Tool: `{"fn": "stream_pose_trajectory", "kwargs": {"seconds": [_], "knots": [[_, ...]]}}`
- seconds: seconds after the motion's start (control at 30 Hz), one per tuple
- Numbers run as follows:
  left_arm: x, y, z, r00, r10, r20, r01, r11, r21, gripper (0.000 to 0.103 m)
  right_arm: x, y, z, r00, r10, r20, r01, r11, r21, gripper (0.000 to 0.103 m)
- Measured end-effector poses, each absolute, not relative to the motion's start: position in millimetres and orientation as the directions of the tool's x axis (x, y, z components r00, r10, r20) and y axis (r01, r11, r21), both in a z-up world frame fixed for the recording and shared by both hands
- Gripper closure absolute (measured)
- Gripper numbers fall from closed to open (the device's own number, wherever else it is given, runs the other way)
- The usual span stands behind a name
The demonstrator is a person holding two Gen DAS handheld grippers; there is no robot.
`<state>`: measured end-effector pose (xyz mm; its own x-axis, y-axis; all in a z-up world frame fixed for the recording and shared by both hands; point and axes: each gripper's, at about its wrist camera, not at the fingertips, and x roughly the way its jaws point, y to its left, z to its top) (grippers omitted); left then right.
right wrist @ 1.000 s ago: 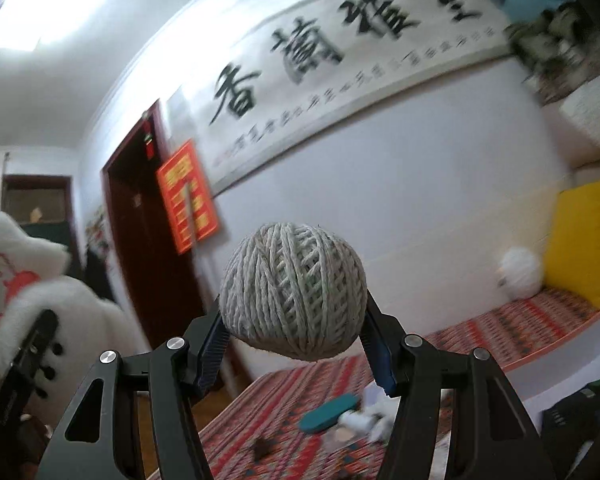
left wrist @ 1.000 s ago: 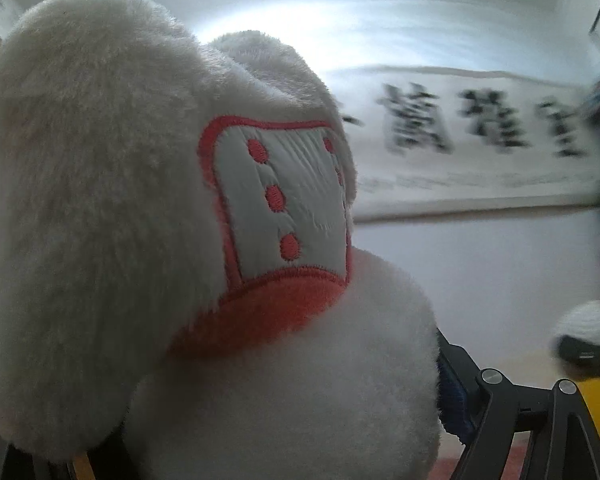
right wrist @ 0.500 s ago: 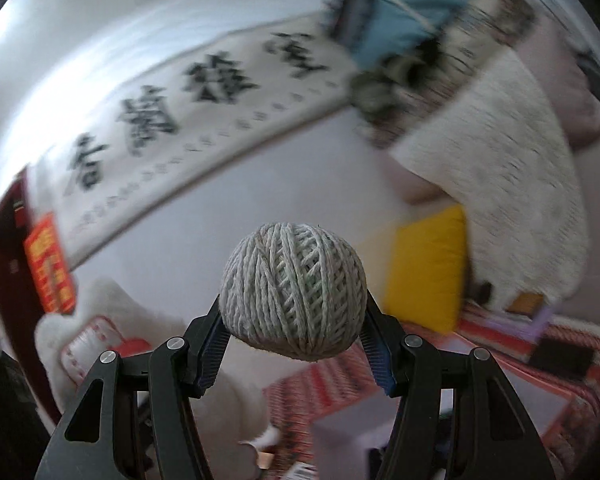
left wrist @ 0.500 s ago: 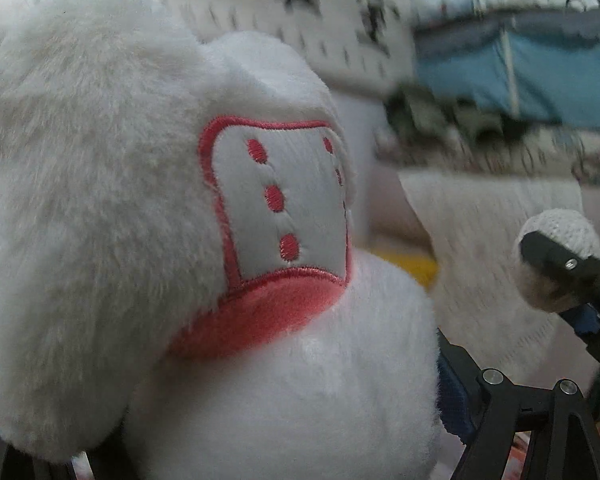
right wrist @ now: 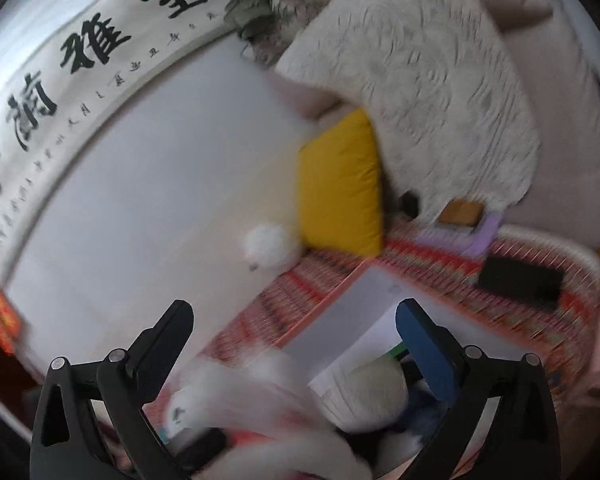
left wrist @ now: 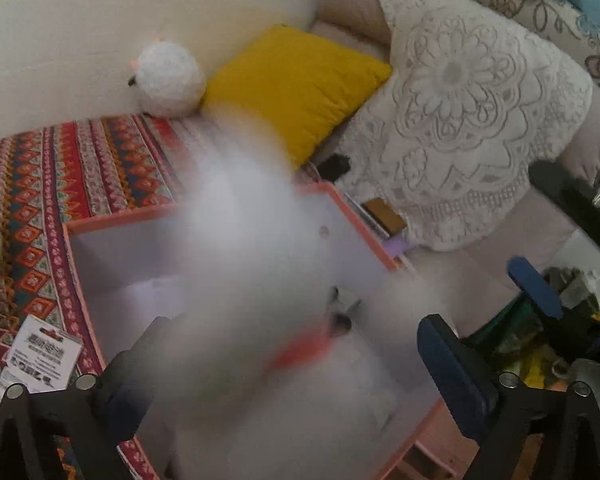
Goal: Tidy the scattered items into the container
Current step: 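Carry the twine ball and plush toy to the pink box and release both, then grasp the bead bracelet with the right tool while the left tool grasps a brown item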
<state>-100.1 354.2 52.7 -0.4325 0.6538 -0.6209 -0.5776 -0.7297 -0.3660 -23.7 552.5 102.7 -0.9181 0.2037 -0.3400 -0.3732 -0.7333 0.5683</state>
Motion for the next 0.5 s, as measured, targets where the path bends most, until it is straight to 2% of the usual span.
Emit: {"fn": "stream_pose_trajectory", "kwargs": {"seconds": [0.23, 0.5], "knots": [[-103, 332, 110, -0.535, 0.658, -0.530, -0.588, -0.741, -0.325, 0.001, -17, 544, 117, -0.928, 0.228, -0.293, -0.359, -0.754, 0.550, 0.000], [-88, 263, 133, -0.634, 0.587, -0.503, -0.529, -0.804, -0.271, 0.001, -11, 485, 154, -0.966, 0.199, -0.167, -0.259, -0.802, 0.538, 0.000]]}}
